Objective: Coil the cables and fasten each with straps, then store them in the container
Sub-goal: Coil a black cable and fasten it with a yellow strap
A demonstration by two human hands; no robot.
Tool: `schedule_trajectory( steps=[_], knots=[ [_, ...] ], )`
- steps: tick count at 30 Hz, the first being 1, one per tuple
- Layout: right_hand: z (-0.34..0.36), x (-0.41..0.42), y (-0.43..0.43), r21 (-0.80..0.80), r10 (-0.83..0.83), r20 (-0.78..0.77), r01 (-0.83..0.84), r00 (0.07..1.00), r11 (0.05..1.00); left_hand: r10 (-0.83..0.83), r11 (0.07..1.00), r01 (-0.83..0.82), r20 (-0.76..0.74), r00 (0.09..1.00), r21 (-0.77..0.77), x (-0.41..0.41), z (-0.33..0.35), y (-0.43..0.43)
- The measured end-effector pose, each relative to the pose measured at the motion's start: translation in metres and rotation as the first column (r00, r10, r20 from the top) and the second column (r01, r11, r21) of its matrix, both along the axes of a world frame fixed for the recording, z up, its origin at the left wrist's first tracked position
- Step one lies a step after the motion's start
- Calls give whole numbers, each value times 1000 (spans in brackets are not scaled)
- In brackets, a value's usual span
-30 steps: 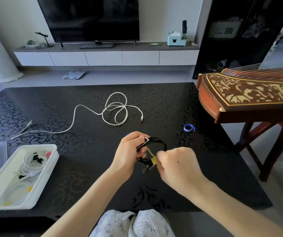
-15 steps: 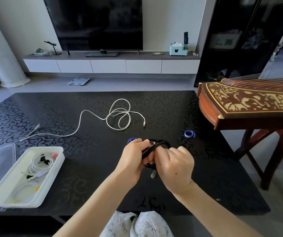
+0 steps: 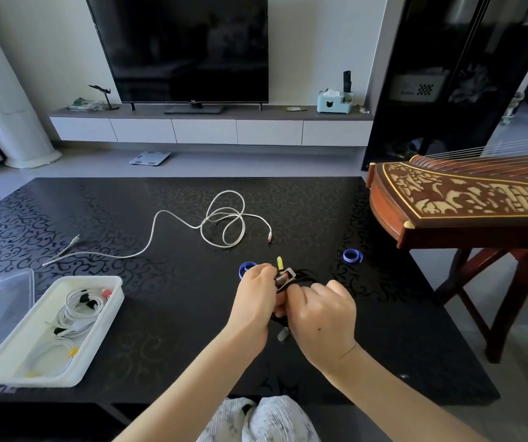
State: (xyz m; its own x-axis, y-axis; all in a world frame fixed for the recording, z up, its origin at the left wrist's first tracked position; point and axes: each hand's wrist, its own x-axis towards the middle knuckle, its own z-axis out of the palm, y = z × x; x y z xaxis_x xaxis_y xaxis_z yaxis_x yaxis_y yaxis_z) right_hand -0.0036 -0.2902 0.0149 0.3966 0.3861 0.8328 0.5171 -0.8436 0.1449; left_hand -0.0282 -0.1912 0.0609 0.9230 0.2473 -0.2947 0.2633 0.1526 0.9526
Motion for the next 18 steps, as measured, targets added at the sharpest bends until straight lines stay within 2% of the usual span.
schedule_trajectory(
  steps=[5, 10, 14, 18],
  knots=[
    [8, -1, -1, 43, 15, -6, -14, 1000, 999, -45, 999, 44, 24, 999, 13, -3, 7, 0],
    [13, -5, -1, 95, 13, 39, -16, 999, 995, -18, 998, 15, 51, 999, 65, -5, 11, -3],
    [13, -7, -1, 12, -24, -46, 24, 999, 1000, 44, 992, -57, 114, 992, 116, -3, 8, -1],
    [21, -21, -15, -113, 23, -150, -40, 988, 993, 80, 960, -134, 216, 973, 247, -2, 6, 7]
  ],
)
